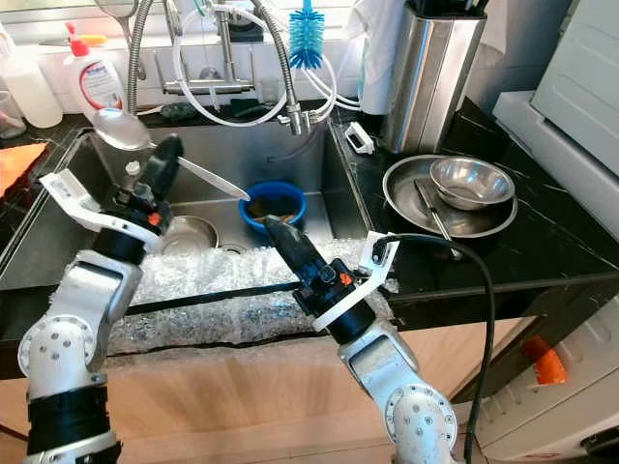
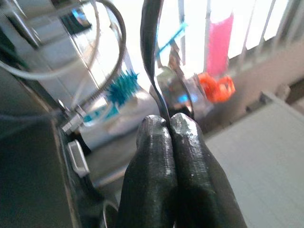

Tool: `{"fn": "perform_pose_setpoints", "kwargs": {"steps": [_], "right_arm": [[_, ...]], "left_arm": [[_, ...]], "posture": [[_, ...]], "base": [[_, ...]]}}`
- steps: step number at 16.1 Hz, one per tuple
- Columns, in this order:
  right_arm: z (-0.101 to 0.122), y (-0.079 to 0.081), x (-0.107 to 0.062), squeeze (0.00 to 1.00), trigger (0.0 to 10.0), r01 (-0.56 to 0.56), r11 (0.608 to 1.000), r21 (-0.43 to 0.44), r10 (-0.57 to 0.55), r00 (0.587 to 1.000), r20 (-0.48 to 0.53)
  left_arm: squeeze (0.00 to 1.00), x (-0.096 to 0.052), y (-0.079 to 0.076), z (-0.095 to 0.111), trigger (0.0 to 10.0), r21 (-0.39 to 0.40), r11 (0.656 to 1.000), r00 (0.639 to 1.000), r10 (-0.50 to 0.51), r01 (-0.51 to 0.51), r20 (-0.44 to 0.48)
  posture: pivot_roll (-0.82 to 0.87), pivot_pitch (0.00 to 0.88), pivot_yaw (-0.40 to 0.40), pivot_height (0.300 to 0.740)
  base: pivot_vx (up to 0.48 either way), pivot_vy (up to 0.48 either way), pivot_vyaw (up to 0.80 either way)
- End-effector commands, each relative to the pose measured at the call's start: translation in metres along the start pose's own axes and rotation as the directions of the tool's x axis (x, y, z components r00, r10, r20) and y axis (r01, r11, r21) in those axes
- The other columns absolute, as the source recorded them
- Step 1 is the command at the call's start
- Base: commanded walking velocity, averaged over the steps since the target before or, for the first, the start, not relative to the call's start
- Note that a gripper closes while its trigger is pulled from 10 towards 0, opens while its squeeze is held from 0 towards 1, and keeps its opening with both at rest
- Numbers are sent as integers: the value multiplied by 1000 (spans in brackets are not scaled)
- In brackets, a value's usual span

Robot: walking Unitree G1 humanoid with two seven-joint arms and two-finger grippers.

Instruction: Kitchen organization

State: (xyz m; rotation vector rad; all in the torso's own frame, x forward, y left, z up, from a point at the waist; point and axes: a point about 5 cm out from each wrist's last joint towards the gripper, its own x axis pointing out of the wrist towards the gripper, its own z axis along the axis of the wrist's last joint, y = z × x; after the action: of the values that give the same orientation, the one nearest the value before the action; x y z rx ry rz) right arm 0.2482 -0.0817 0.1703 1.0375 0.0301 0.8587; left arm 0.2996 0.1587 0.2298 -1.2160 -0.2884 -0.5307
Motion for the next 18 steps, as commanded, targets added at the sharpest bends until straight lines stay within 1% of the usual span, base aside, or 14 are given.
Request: {"fn": "perform_pose_setpoints", "kwargs": {"steps": [1, 2, 3, 4, 6, 7, 8, 9, 10, 11, 13, 15, 17, 18], "right_arm": [[4, 0, 1, 0, 10000, 26, 998, -59, -26, 1000, -1], [7, -2, 0, 0, 10000, 59, 993, -104, -59, 998, 3], [13, -6, -2, 0, 10000, 122, 976, -182, -120, 993, 21], [19, -9, -4, 0, 10000, 201, 933, -299, -197, 979, 45], [37, -10, -2, 0, 10000, 306, 824, -476, -273, 952, 140], [51, -7, 0, 0, 10000, 361, 754, -549, -288, 932, 219], [56, -7, 0, 0, 10000, 376, 713, -591, -290, 927, 240], [57, -8, 0, 0, 10000, 399, 711, -578, -299, 917, 264], [57, -9, 0, 0, 10000, 410, 708, -575, -306, 912, 274], [54, -11, 0, 0, 10000, 420, 623, -660, -316, 907, 278], [52, -11, 0, 0, 10000, 420, 590, -690, -317, 906, 281], [42, -7, 0, 0, 10000, 386, 486, -784, -296, 917, 268], [41, -7, -2, 0, 10000, 384, 470, -795, -294, 917, 269], [44, -8, -8, 0, 10000, 397, 424, -814, -302, 909, 286]], "left_arm": [[0, 3, -2, 6, 0, 25, 1000, 1000, 3, -4, 23], [0, 4, 0, 9, 1922, 89, 996, 1000, 21, -23, 22], [0, 5, 4, 12, 9059, 164, 985, 998, 53, -57, 30], [0, 7, 6, 16, 10000, 229, 970, 997, 75, -81, 35], [0, 12, 4, 20, 10000, 420, 904, 997, 81, -79, 14], [0, 17, 3, 25, 10000, 543, 836, 996, 81, -80, 22], [0, 22, 5, 24, 10000, 678, 731, 995, 101, -77, 5], [0, 26, 7, 18, 10000, 772, 634, 994, 106, -47, -27], [0, 29, 8, 14, 10000, 796, 605, 993, 110, -35, -39], [0, 34, 13, 9, 10000, 867, 499, 990, 129, -22, -49], [0, 34, 19, 3, 10000, 918, 396, 988, 145, -1, -61], [0, 32, 31, -4, 10000, 967, 250, 983, 161, 46, -88], [0, 31, 34, -3, 10000, 972, 227, 982, 161, 62, -100], [0, 28, 41, 4, 10000, 982, 168, 977, 181, 87, -117]], "posture": [[-73, 0, 1, 740], [-73, 0, 1, 740], [-76, 0, 5, 740], [-79, 0, 7, 740], [-86, 1, 13, 740], [-88, 2, 17, 740], [-78, 1, 20, 740], [-73, 0, 22, 740], [-68, 0, 28, 740], [-71, 0, 38, 740], [-76, 0, 44, 740], [-98, 0, 67, 740], [-101, 0, 69, 740], [-103, 0, 68, 740]], "base": [[0, 0, 0], [0, 0, 0], [0, 0, 0], [0, 0, 0], [0, 0, 0], [0, 0, 0], [0, 0, 0], [0, 0, 0], [0, 0, 0], [0, 0, 0], [0, 0, 0], [0, 0, 0], [0, 0, 0], [0, 0, 0]]}}
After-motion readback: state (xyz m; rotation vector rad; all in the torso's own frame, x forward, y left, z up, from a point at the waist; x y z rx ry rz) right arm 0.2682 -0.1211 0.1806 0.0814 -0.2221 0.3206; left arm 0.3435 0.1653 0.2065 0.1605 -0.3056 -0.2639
